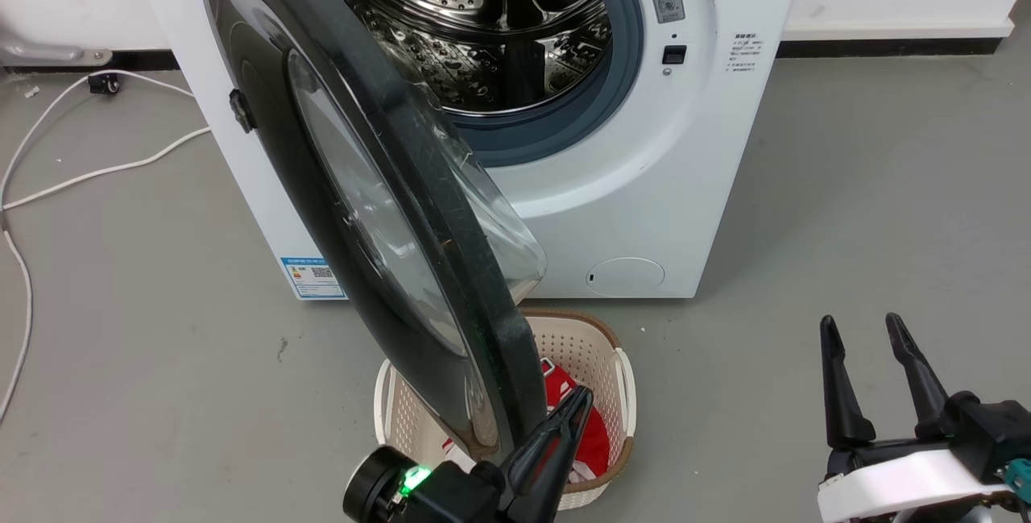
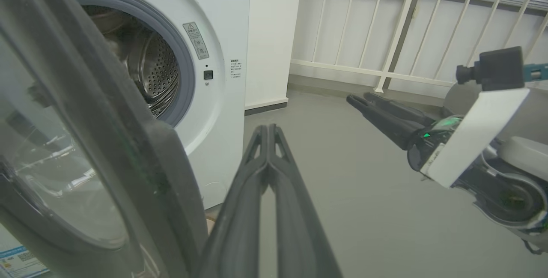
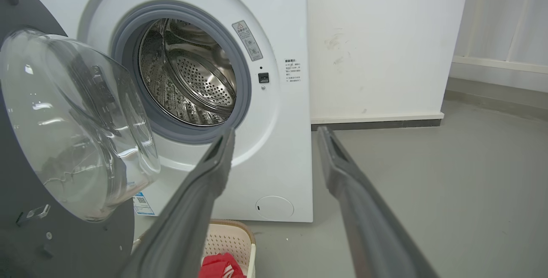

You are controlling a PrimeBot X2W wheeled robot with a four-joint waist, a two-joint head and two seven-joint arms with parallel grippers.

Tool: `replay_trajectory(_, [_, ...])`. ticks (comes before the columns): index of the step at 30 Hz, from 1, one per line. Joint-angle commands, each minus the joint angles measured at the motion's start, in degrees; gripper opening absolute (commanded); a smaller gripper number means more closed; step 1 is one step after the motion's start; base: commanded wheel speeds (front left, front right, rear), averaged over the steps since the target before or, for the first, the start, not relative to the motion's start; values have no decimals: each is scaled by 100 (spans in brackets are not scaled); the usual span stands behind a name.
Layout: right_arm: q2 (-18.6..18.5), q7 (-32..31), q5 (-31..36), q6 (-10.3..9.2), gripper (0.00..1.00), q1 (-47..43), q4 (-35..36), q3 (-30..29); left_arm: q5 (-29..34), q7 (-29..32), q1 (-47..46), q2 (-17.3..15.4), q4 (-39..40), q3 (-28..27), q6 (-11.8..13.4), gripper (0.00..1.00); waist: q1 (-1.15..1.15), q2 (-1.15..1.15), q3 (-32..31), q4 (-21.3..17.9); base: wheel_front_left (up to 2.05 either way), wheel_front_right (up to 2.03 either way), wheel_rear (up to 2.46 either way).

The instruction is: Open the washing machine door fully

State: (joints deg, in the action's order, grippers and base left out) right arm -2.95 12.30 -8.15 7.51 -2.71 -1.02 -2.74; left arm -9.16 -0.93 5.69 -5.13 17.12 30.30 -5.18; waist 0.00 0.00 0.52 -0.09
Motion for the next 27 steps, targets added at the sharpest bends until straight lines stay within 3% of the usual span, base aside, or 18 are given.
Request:
replay_trajectory(1, [14, -14, -28, -4, 100, -29, 12, 26, 26, -10, 10, -21, -97, -8, 24, 0, 0, 0, 15, -2, 0, 0, 0])
replay_trajectory(10, [14, -57, -37, -4, 100, 84, -11, 82, -71, -251, -618, 107, -969, -125, 149, 0, 0, 0, 130, -65, 0, 0, 0])
replay_trajectory(18, [13, -90, -69, -4, 100, 125, -51, 105, -178, -552, -1128, 178, -1685, -214, 514, 0, 0, 0, 185, -175, 0, 0, 0])
replay_trajectory(27, [14, -78, -106, -4, 100, 131, -51, 134, -241, -776, -1125, 169, -1927, -236, 805, 0, 0, 0, 226, -189, 0, 0, 0])
